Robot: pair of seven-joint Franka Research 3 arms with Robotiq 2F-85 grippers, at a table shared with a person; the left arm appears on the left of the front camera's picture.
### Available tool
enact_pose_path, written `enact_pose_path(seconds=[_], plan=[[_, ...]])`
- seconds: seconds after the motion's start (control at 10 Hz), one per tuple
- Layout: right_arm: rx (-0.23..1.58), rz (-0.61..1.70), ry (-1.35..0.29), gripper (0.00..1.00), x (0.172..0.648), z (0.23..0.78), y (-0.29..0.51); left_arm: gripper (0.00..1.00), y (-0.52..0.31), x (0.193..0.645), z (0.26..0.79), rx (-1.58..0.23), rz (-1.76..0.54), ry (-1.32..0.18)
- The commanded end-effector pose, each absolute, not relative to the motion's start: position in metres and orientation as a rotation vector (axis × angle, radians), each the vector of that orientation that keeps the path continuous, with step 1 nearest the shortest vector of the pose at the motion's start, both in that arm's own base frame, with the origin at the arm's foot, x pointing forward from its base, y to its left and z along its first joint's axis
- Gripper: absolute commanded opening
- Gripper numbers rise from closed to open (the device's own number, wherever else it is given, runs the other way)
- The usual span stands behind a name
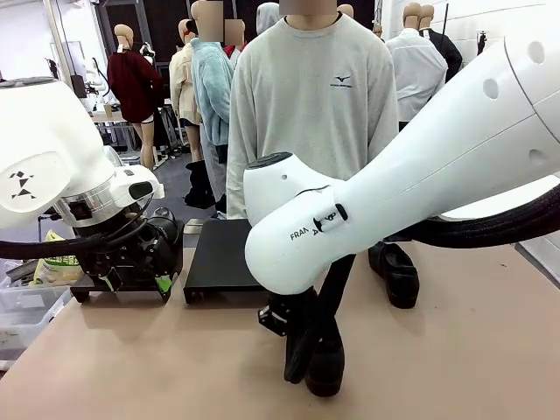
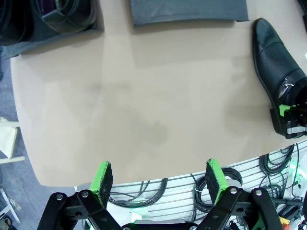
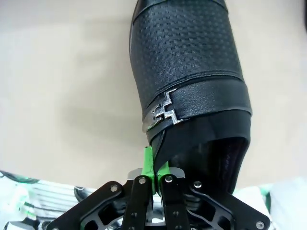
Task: Organize the shoes by placing them on the stand.
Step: Pick up one Shoe and place it in the middle of the table.
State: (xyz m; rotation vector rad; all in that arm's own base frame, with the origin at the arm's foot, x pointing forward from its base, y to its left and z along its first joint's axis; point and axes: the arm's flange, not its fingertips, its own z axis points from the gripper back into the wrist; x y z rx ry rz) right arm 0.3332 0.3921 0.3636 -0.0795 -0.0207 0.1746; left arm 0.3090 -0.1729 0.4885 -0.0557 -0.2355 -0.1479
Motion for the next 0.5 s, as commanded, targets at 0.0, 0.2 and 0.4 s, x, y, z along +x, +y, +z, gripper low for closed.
enact_pose_path(seconds=[0.0,0.2,0.4], plan=[[-0.004,0.2,0.009,0.09,0.337,0.361,0.383,1.0,-0.174,0.31,0.487,-0.07,-0.131,-0.241],[0.037,0.215,0.052,0.49,0.346,0.358,0.382,1.0,-0.174,0.31,0.487,-0.07,-0.131,-0.241],[0.067,0.219,0.054,0.88,0.349,0.361,0.38,1.0,-0.174,0.31,0.487,-0.07,-0.131,-0.241]])
